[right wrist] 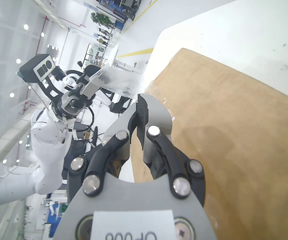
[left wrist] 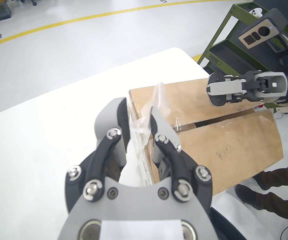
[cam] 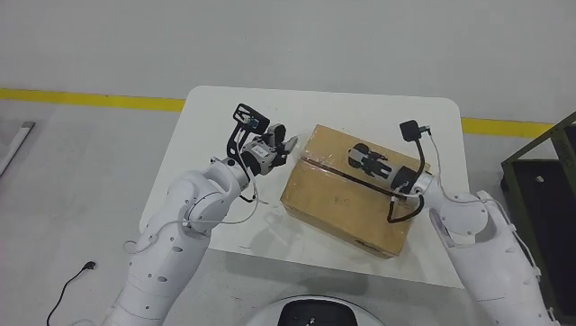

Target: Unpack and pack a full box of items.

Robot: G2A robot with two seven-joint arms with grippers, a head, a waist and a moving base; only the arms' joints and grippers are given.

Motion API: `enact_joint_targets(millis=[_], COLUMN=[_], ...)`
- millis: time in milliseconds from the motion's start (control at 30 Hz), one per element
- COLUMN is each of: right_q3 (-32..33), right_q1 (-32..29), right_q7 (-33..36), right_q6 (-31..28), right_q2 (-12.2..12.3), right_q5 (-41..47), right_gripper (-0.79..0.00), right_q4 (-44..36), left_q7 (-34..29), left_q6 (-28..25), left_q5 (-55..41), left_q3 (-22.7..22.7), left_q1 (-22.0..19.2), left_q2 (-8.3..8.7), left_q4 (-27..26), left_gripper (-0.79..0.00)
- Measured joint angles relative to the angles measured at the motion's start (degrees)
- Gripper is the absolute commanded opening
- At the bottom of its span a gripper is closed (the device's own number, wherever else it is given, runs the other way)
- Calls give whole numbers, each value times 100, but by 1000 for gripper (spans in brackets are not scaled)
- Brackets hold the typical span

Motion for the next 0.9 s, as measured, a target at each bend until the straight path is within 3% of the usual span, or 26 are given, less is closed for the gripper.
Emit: enact_joint_targets(millis=[300,900], right_q3=[82,47], right_q1=[-527,-557], right_q7=[-194,-336], right_q6=[-49,-94], right_q2=[42,39], right_q5=[-561,-859], right_gripper=[-785,-785], right_q4=[-314,-224], left_q7=[0,0], left_q6=[0,0], left_q5=[0,0], left_q3=[0,0], left_q1=[0,0], left_q2=[0,0], left_q4=[0,0], left_gripper=[0,0])
